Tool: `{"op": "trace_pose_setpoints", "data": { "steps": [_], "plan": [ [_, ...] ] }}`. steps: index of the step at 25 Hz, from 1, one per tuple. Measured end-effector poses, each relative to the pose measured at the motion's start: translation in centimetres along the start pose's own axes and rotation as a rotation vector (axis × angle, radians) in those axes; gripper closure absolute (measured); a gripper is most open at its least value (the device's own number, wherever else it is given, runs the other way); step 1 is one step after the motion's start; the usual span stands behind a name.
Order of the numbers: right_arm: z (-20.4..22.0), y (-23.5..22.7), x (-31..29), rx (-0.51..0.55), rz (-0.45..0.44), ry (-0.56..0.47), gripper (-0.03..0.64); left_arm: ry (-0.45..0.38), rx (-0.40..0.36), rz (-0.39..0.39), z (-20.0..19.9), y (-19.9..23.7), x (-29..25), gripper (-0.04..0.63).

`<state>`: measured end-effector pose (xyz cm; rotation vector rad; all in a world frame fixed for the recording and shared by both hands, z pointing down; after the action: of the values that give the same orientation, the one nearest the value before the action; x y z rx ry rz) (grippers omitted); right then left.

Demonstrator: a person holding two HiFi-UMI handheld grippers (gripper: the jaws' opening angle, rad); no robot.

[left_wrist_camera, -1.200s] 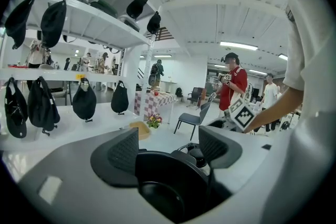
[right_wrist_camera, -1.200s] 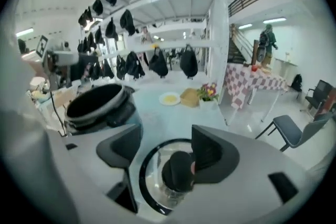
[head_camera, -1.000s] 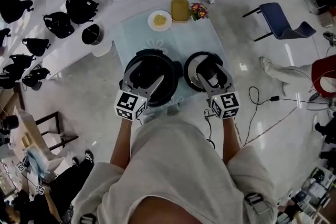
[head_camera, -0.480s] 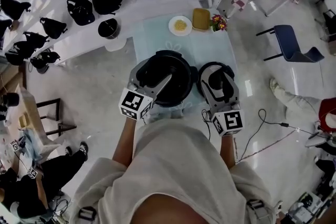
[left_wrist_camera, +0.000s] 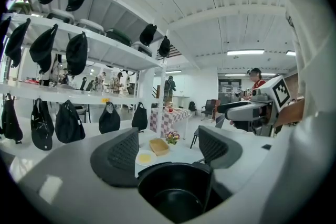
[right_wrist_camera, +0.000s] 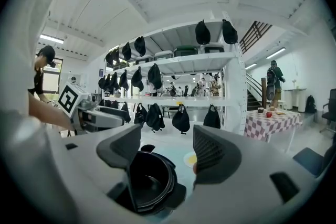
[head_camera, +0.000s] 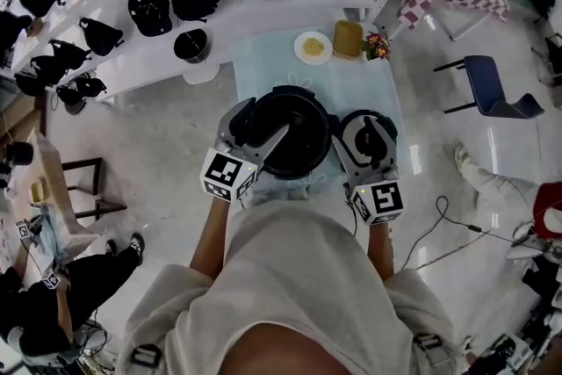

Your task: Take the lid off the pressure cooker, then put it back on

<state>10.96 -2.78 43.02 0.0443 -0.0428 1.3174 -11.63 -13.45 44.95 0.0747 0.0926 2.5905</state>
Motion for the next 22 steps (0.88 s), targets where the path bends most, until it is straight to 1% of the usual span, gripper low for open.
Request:
{"op": "trace_pose_setpoints", "data": {
  "steps": [4,8,16,22],
  "plan": [
    [0.6,0.0,0.6,-0.005,0.018,0.014,0.321,0.001,0.002,0.025,0.3,-0.3,-0.4,0.256],
    [1.1,-0.7,1.8,-0.006,0.058,0.03,0.321,0.001,0.006,0.065,0.6,-0.9,-1.6,0.256],
    [1.7,-3.4,5.6,0.004,0.168,0.078,0.321,0.014,0.021,0.181,1.3,-3.9,-5.4,0.256],
    [2.8,-4.8,7.3,0.0,0.215,0.134,0.321,0.025,0.027,0.24,2.0,-5.6,-7.3,0.256]
  ]
}}
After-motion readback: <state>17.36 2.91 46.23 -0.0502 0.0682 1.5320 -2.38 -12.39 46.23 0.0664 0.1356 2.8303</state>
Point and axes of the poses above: the fingertips, and each gripper's own axes: x backward along the fingers, y to its left, z out of its underside, the point moved 8 cm from there along x, backward along the fingers, and after that the axes turned 13 degrees about -y, right-handed, at the moved point
